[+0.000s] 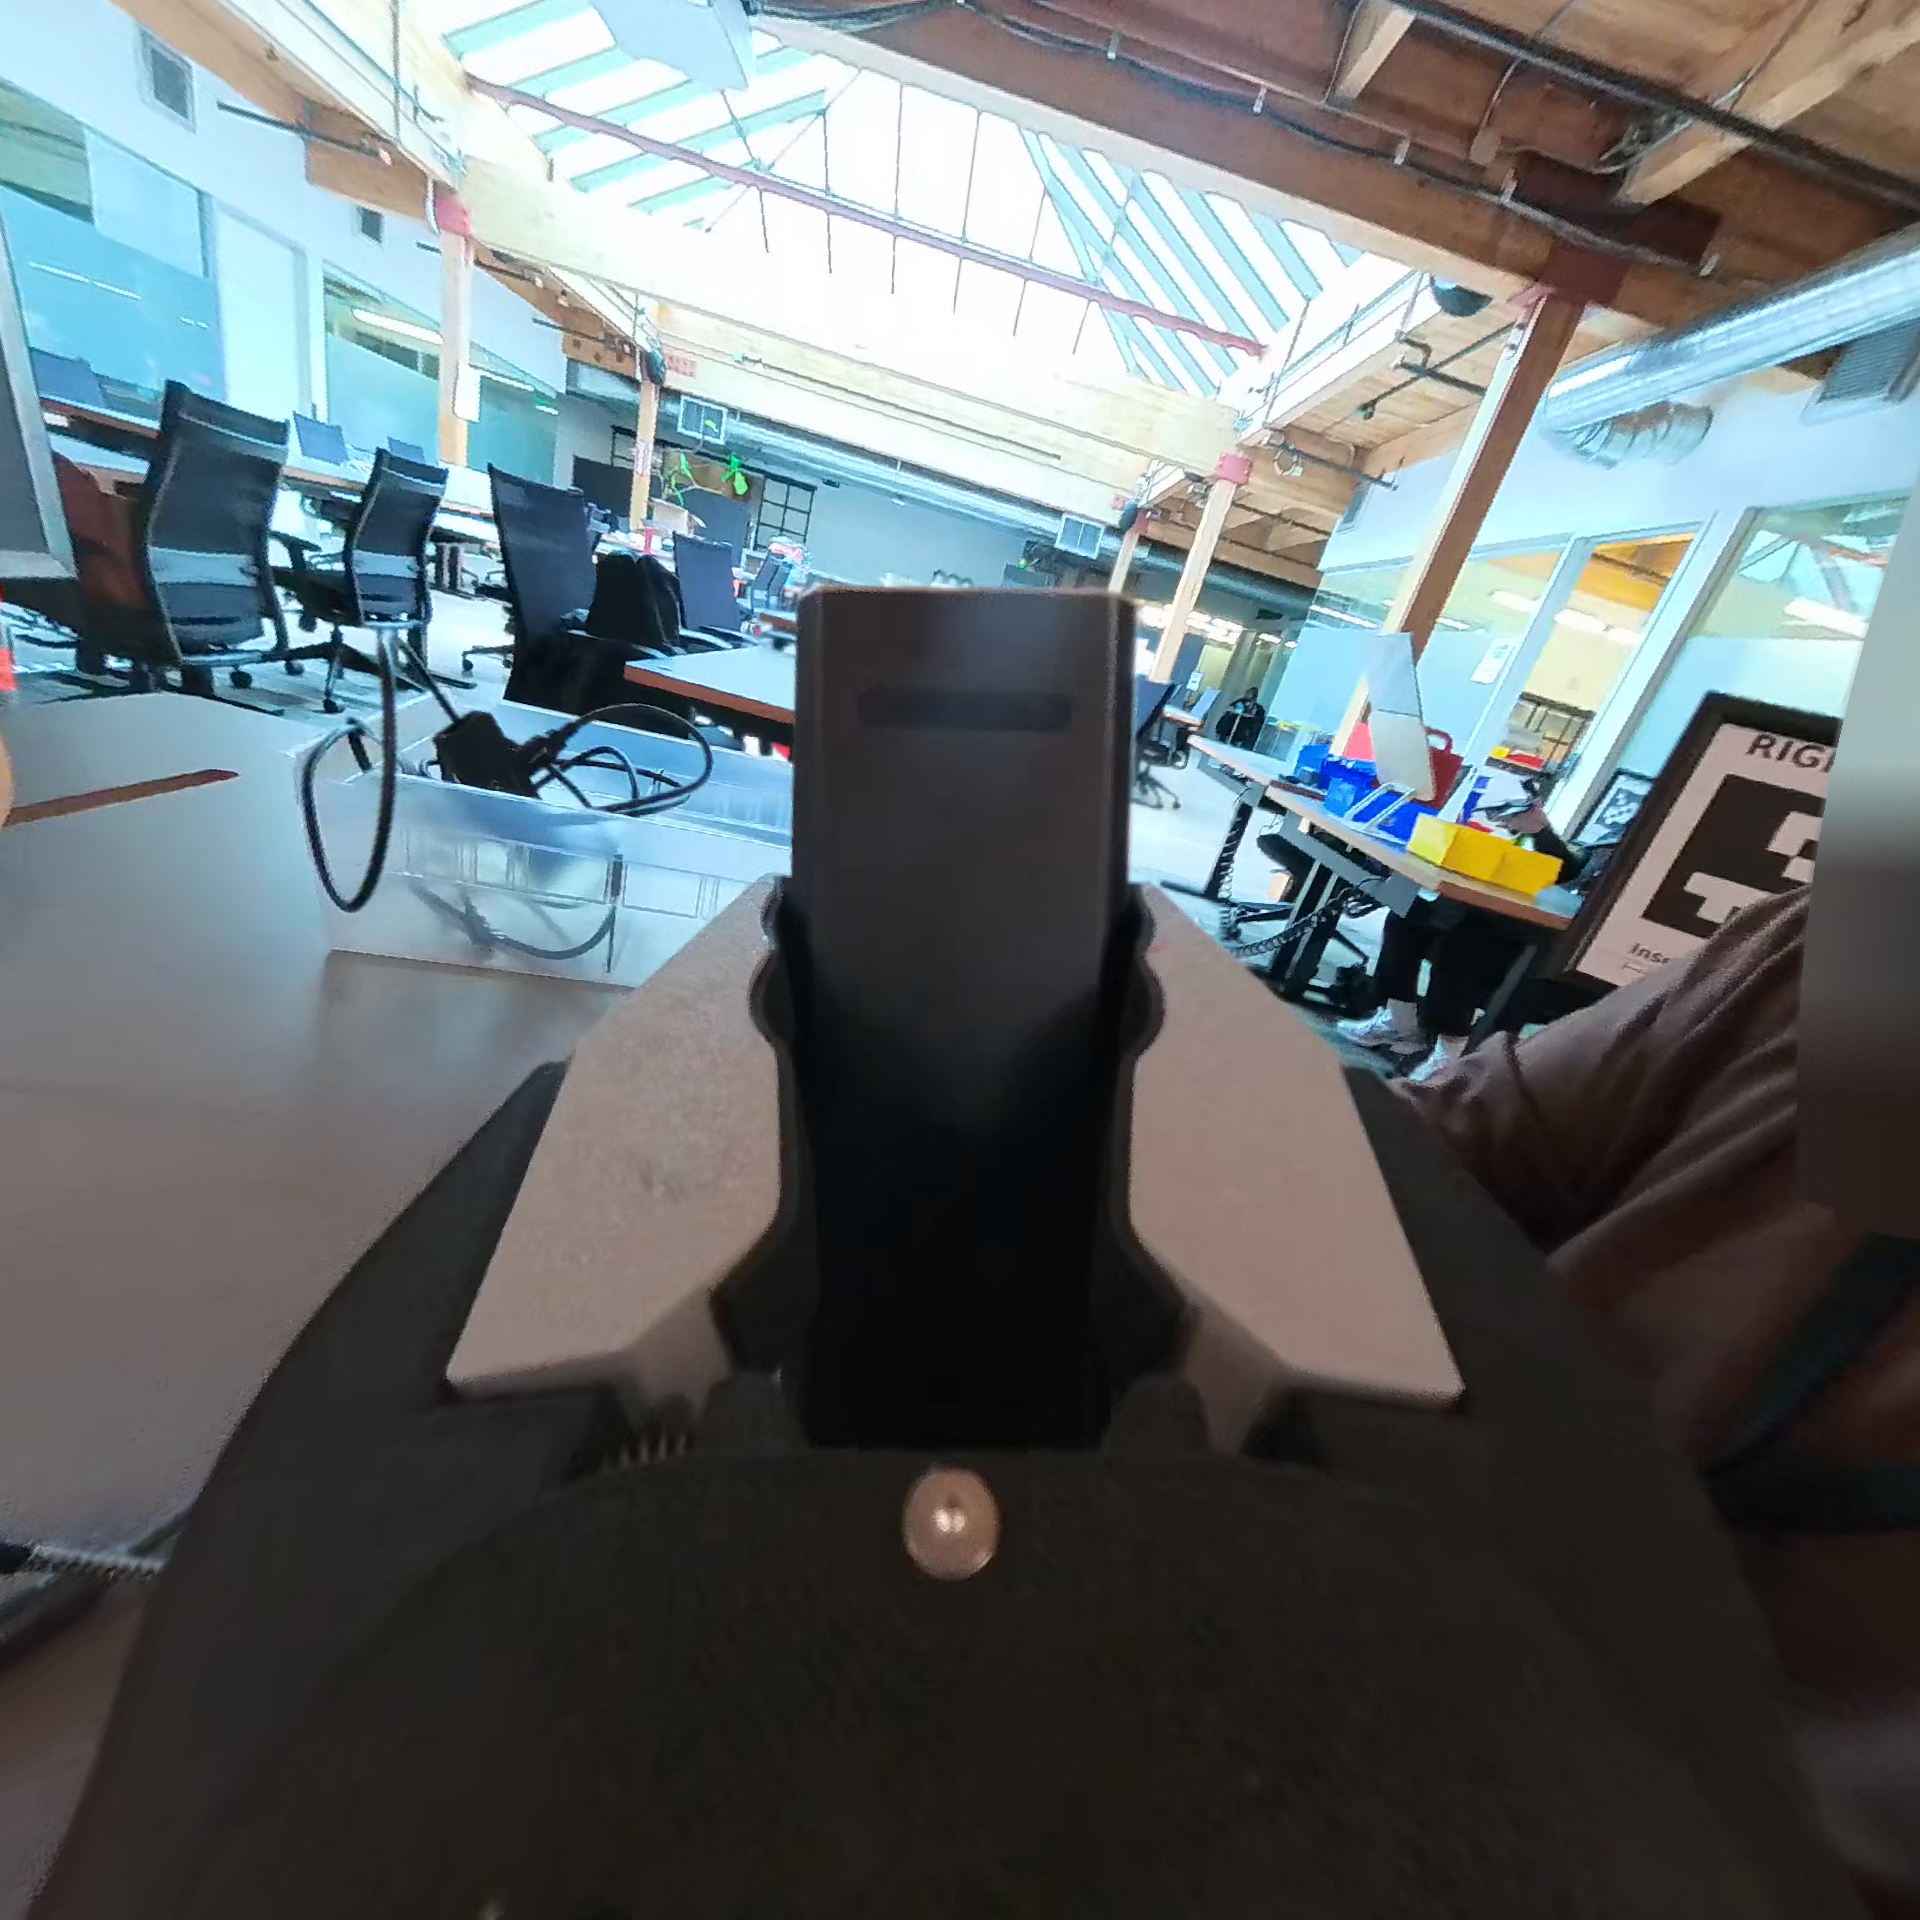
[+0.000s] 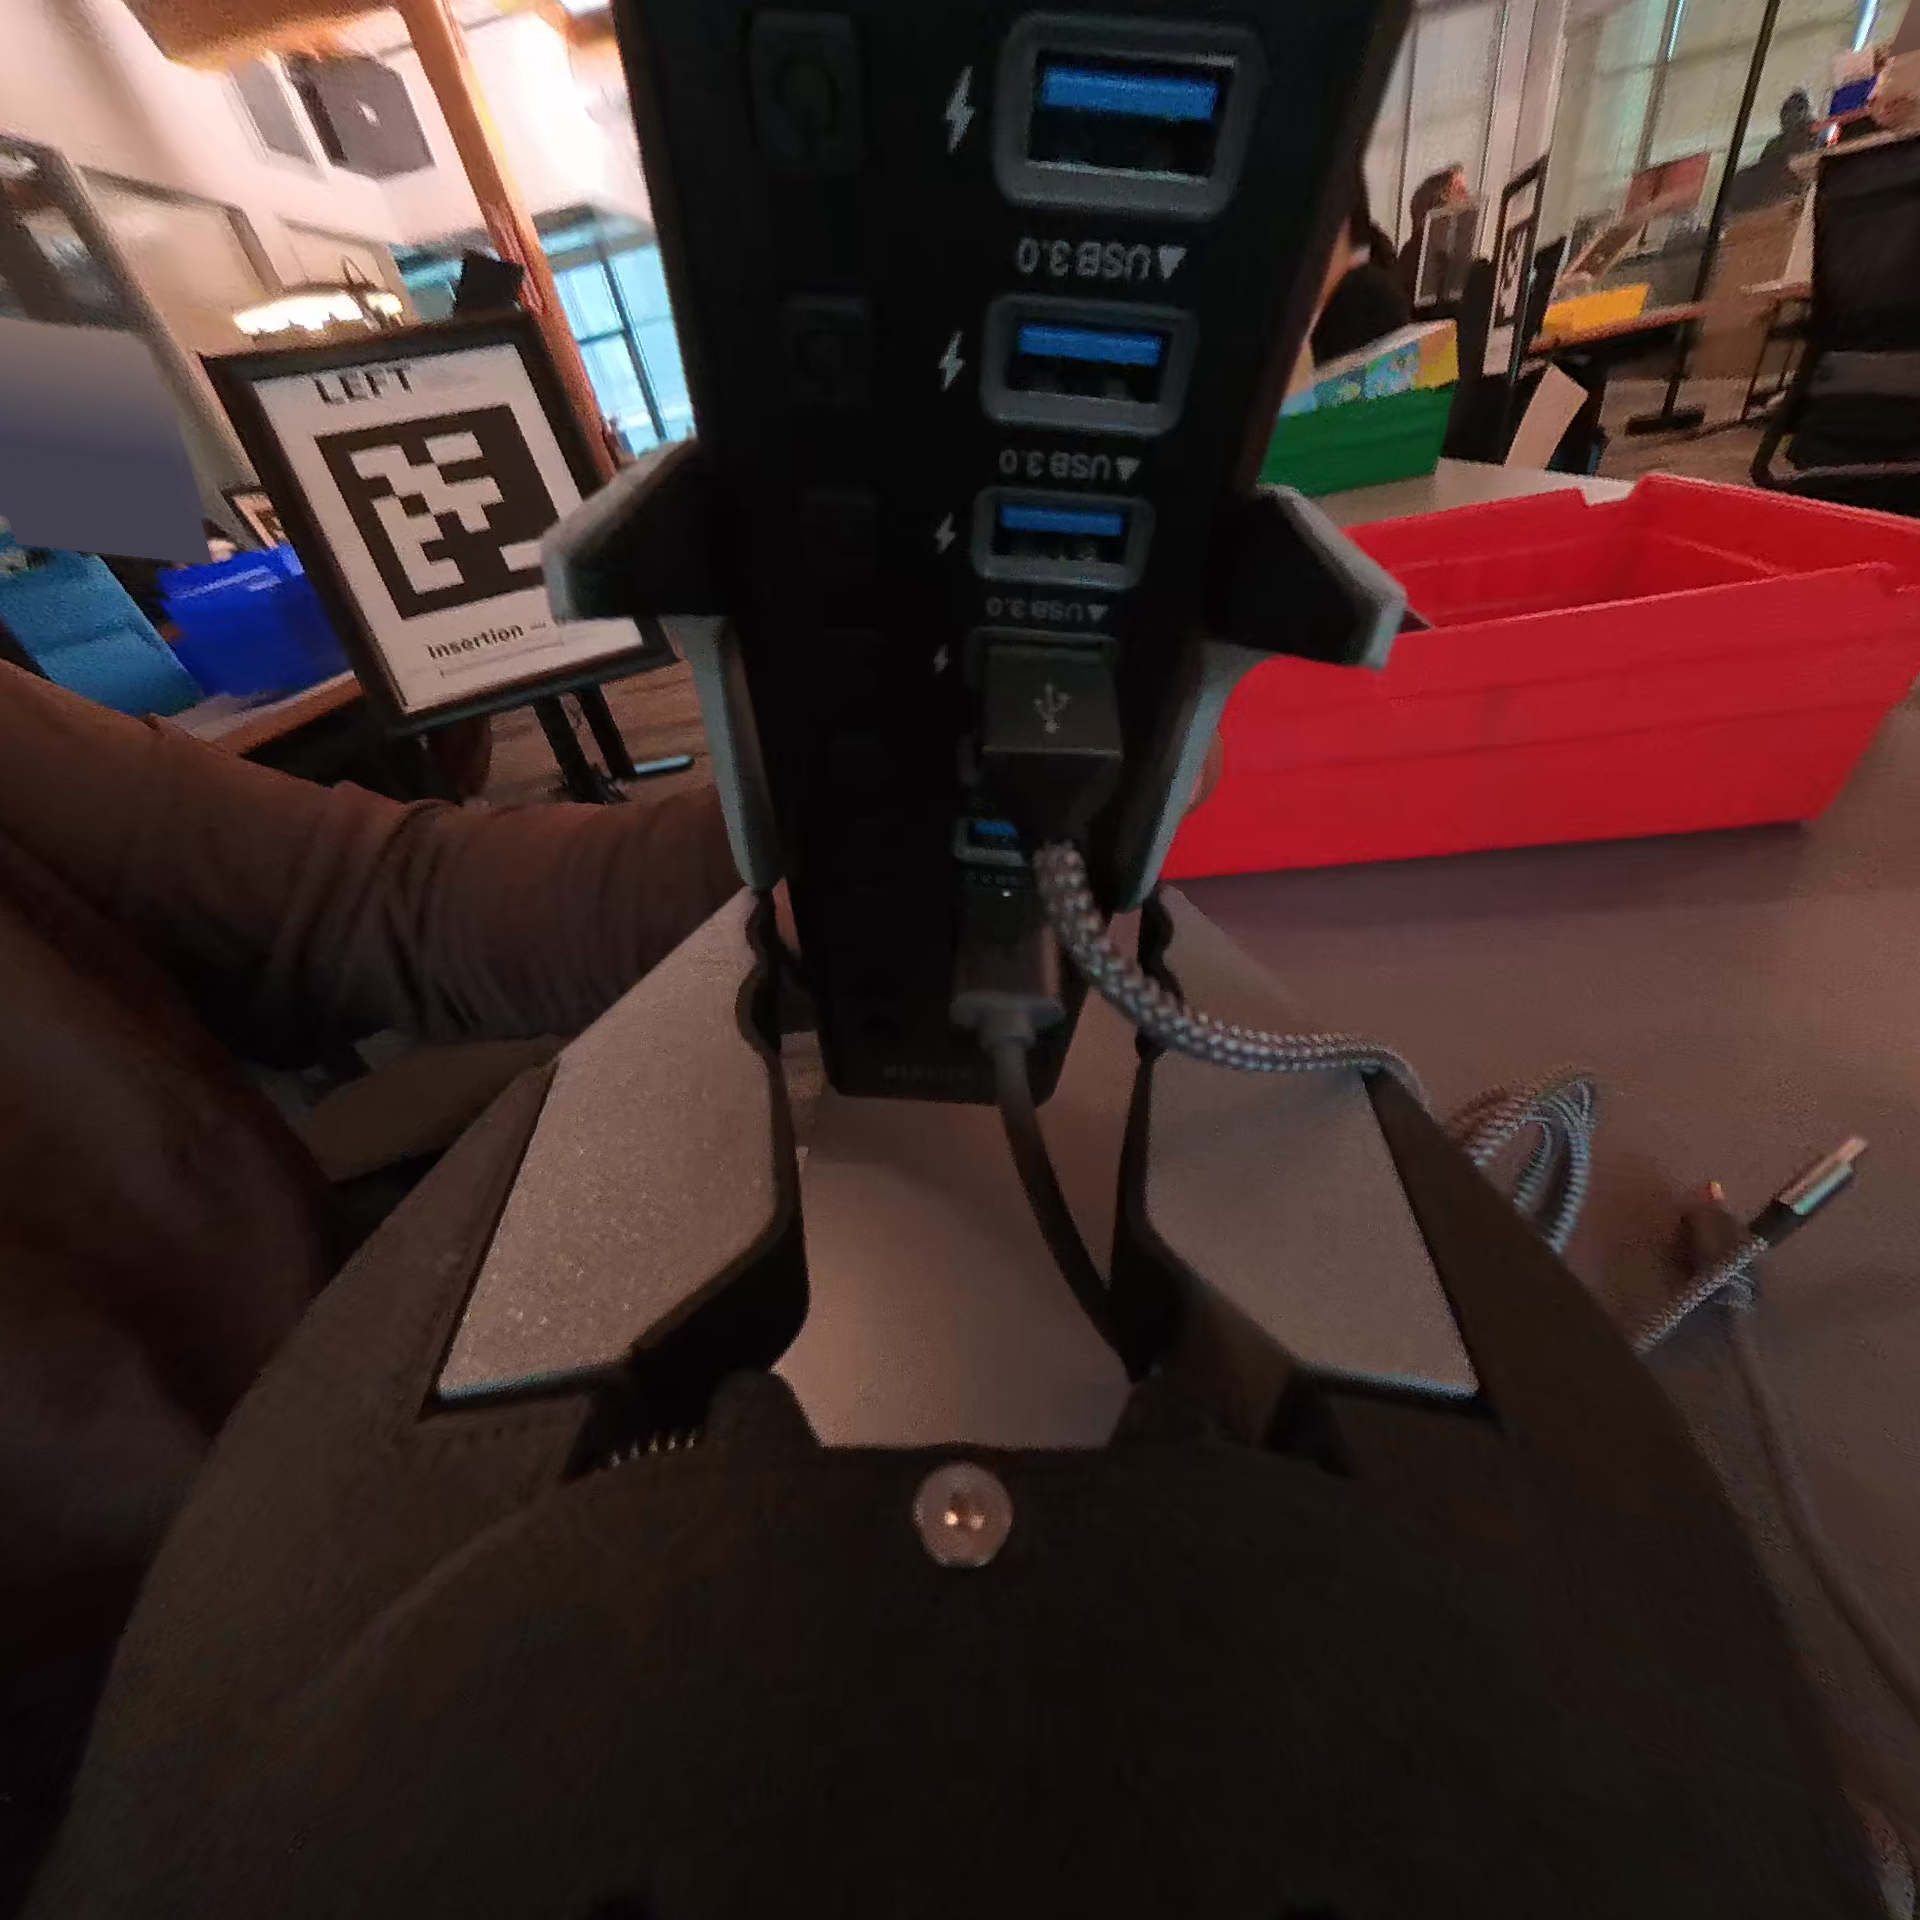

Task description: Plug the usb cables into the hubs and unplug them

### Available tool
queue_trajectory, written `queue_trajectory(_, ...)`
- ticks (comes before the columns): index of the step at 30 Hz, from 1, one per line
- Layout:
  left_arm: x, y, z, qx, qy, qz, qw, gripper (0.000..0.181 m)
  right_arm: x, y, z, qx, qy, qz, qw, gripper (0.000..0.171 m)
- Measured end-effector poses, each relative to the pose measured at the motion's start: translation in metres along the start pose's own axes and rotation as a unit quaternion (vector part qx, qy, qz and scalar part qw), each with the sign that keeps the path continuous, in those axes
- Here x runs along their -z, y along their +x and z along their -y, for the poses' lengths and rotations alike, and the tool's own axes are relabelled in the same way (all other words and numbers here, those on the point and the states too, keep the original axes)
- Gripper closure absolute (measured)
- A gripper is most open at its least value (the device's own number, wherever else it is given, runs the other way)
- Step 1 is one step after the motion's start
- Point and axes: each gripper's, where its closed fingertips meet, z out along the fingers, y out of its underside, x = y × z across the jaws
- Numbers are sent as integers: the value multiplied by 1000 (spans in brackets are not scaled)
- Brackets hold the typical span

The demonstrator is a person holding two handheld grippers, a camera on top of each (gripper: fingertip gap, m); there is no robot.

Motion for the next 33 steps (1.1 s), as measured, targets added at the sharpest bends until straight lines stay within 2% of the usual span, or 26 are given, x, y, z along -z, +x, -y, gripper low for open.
queue_trajectory(4, -5, -7, -7, 18, -30, 8, 999, 119, 3, 4, -3, -6, 13, 2, 1000, 104)
queue_trajectory(7, -10, -12, -6, 44, -38, 9, 998, 119, 0, 11, -3, -2, 9, -27, 1000, 105)
queue_trajectory(10, -16, -10, -7, 16, -90, 21, 996, 119, 2, 10, 1, 0, 7, -30, 1000, 106)
queue_trajectory(13, -15, -8, 6, -17, -117, 42, 992, 122, 10, 12, 5, 2, 16, -45, 999, 114)
queue_trajectory(16, -11, 2, 31, -3, -79, 26, 997, 126, 20, 13, 12, 7, 17, -62, 998, 114)
queue_trajectory(20, 9, -3, 53, 0, -30, 47, 998, 126, 44, 18, 39, 24, 14, -94, 995, 114)
queue_trajectory(24, 36, -18, 53, 6, -3, 85, 996, 137, 80, 33, 101, 70, -22, -147, 986, 115)
queue_trajectory(33, 53, -48, -11, 43, -40, 104, 993, 138, 162, 76, 296, 150, -68, -285, 944, 115)
